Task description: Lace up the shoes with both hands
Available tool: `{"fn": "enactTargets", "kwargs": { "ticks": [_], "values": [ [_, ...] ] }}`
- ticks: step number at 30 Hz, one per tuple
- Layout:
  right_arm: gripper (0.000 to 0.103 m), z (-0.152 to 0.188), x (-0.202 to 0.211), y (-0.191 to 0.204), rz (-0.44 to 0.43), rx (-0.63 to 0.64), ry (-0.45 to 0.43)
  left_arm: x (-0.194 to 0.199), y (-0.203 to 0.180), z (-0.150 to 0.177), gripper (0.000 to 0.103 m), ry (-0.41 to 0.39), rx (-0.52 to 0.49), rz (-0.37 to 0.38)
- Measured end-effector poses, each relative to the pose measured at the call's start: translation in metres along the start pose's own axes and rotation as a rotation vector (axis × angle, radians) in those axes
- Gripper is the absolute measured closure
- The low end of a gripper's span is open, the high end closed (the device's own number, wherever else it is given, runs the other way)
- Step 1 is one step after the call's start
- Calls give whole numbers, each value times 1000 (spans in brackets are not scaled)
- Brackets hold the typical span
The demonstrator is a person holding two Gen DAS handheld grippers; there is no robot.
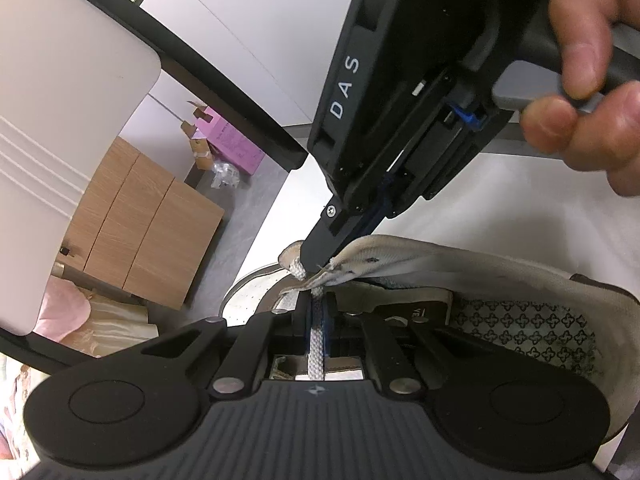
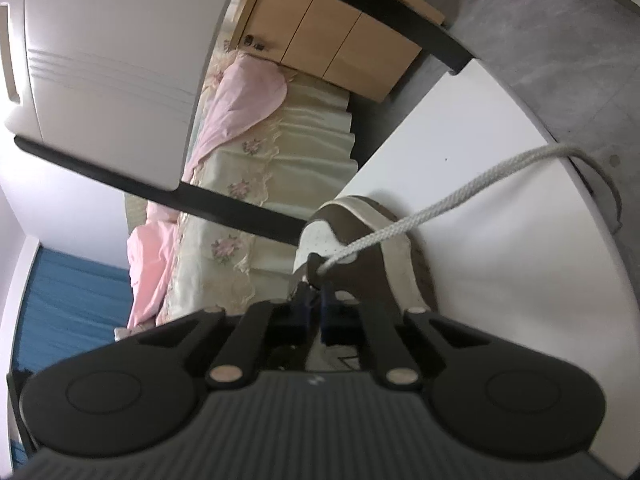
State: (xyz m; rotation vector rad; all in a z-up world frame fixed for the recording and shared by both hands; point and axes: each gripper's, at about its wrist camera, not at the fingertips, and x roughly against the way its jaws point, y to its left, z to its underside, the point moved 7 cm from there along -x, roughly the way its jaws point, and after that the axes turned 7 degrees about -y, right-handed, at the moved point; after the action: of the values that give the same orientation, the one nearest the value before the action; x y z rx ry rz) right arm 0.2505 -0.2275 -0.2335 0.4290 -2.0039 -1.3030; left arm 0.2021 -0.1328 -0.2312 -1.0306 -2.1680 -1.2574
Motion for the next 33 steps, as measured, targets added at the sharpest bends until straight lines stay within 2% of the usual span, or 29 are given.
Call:
{"fn": "enactTargets", "kwargs": {
  "ticks": [10, 17, 18, 20, 21, 22, 25, 27, 32, 33],
  "values": [
    [101, 3, 21, 14, 94, 43, -138, 7, -7, -2, 95, 1, 16, -60],
    [101, -34, 56, 9, 150, 29, -356, 17, -10, 0, 94, -29, 48, -100],
    [101, -40, 62, 6, 163, 23, -385, 19, -10, 1, 89, -37, 57, -107],
    [101, -51, 72, -1, 177, 3, -418, 23, -6, 2, 68, -57, 75, -138],
    [101, -53, 73, -3, 185, 9, -419, 24, -3, 2, 51, -69, 84, -161],
    [101, -54, 74, -4, 191, 20, -415, 26, 0, 2, 45, -81, 94, -183],
    [101, -53, 73, -2, 198, 74, -397, 38, 9, 2, 42, -91, 152, -213],
    [101, -52, 73, 1, 201, 110, -387, 41, 22, -3, 36, -98, 213, -220],
    [100, -51, 73, 6, 203, 107, -375, 56, 26, 6, 34, -110, 371, -240],
    [100, -50, 74, 6, 209, 107, -371, 60, 23, 8, 31, -112, 409, -238]
  ]
}}
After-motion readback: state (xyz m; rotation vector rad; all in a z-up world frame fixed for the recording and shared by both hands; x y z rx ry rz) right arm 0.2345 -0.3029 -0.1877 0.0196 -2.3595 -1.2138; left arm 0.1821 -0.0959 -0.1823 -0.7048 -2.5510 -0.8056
